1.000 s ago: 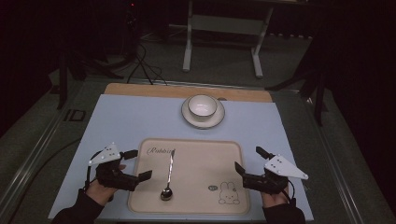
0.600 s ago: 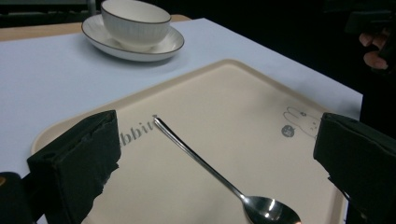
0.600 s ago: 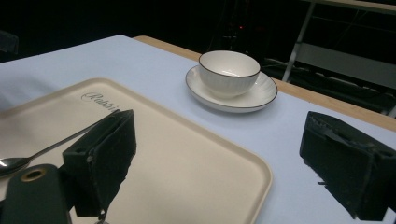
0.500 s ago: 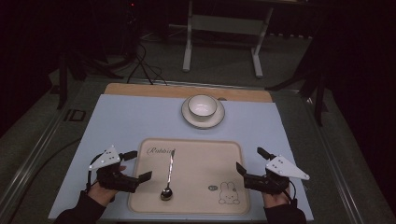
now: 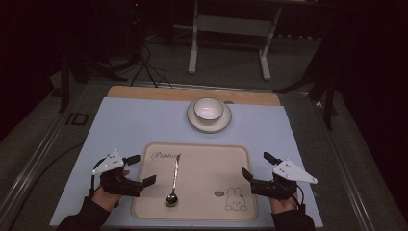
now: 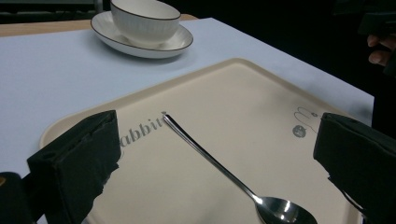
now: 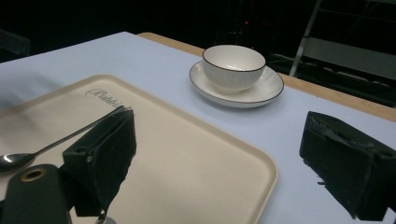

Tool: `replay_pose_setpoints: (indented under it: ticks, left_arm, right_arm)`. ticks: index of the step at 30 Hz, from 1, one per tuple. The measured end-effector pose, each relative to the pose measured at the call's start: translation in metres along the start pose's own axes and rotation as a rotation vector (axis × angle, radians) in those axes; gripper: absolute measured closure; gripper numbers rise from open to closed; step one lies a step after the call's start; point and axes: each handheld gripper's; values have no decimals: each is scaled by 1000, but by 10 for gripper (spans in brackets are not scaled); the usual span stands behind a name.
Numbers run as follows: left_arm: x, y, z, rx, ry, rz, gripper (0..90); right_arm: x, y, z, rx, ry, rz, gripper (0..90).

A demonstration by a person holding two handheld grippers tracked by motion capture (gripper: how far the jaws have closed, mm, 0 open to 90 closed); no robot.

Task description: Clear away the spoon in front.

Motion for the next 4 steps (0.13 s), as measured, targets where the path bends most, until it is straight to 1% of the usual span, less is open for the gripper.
replay_pose_setpoints:
  ticks: [4]
  left_arm:
    - [0, -1, 0, -2, -2, 0, 10]
  right_arm:
    - [0, 0, 0, -1, 0, -2, 107]
Point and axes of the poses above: each handheld gripper's, and its own axes: x roughly backward along the jaws, z roughly out of its underside, y roughly to its left, and after that the axes turned 6 degrees about -x, right-handed
